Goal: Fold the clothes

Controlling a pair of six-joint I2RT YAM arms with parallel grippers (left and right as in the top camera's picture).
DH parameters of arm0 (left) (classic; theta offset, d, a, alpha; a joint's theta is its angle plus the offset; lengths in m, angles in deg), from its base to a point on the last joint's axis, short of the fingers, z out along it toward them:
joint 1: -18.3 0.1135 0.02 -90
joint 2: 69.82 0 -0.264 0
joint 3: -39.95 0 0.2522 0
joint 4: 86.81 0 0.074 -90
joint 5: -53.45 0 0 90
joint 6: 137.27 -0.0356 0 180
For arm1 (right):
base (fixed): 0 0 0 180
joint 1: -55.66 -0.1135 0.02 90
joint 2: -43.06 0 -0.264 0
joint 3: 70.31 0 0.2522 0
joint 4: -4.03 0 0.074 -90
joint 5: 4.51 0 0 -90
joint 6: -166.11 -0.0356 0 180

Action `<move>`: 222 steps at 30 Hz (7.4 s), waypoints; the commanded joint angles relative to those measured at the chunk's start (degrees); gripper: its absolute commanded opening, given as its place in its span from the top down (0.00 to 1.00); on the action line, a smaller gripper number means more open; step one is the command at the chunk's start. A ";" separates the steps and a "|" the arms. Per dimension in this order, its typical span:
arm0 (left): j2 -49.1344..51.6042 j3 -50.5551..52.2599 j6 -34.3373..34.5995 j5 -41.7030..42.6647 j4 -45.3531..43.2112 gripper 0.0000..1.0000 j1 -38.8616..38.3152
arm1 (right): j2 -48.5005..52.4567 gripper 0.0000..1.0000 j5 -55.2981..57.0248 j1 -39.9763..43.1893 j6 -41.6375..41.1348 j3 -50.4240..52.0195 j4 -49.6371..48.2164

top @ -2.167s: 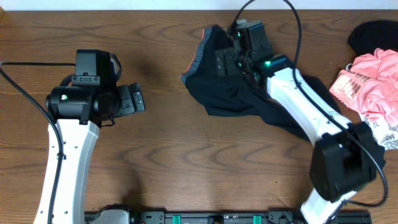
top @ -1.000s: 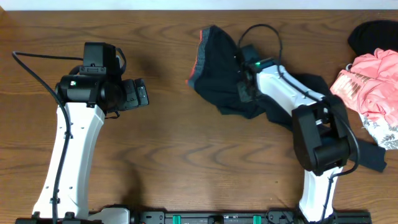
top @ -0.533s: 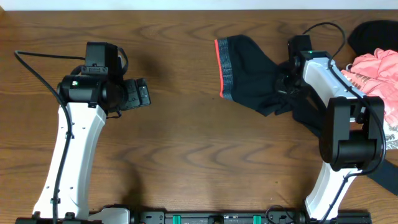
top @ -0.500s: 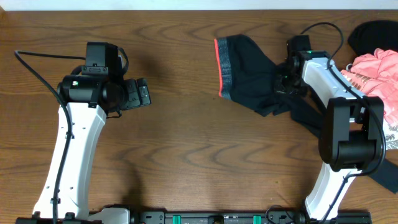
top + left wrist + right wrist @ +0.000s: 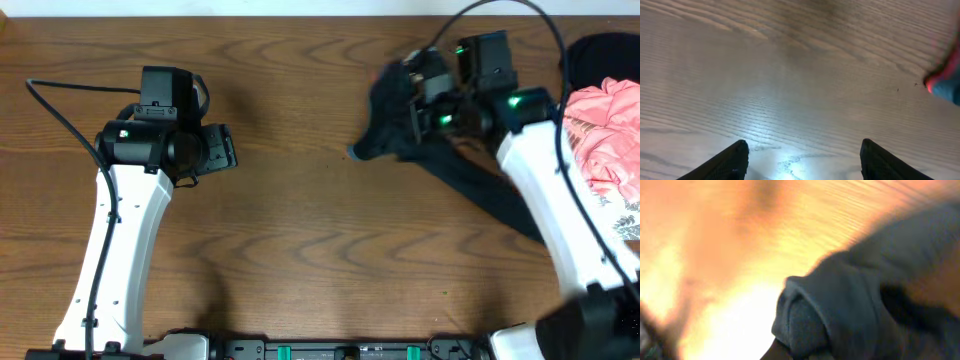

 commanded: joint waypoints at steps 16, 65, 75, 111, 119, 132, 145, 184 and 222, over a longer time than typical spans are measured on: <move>0.31 -1.16 -0.13 2.10 1.40 0.12 -0.17 | -0.72 0.99 11.58 -11.69 1.84 -0.46 -3.45; 0.92 1.90 6.08 48.41 -28.65 0.02 -3.54 | -9.31 0.99 -38.99 2.08 -37.92 -0.57 -49.40; 0.98 1.90 6.12 53.48 -28.72 0.02 -3.56 | -9.31 0.99 -42.14 6.16 -46.77 -0.57 -58.95; 0.94 1.90 11.21 58.01 -38.05 0.94 -6.34 | -9.07 0.99 -46.34 10.67 -53.20 -0.55 -66.64; 0.96 1.90 11.15 41.83 -44.35 0.94 -0.52 | -8.96 0.38 -48.57 15.04 -42.71 -0.55 -54.38; 1.33 1.90 -5.42 1.36 -29.94 0.94 0.33 | -7.39 0.01 -17.11 15.54 -5.70 -0.55 4.42; 1.81 1.90 -6.01 -3.74 -18.36 0.94 4.42 | 1.60 0.01 12.31 1.01 -2.47 -0.26 18.10; 1.81 1.90 -5.33 -3.50 -18.25 0.94 7.67 | 22.80 0.27 26.16 -10.82 -18.73 10.88 4.81; 1.70 1.86 -5.57 -3.52 -30.47 0.94 7.78 | 2.21 0.99 37.59 25.99 -22.10 -4.09 6.93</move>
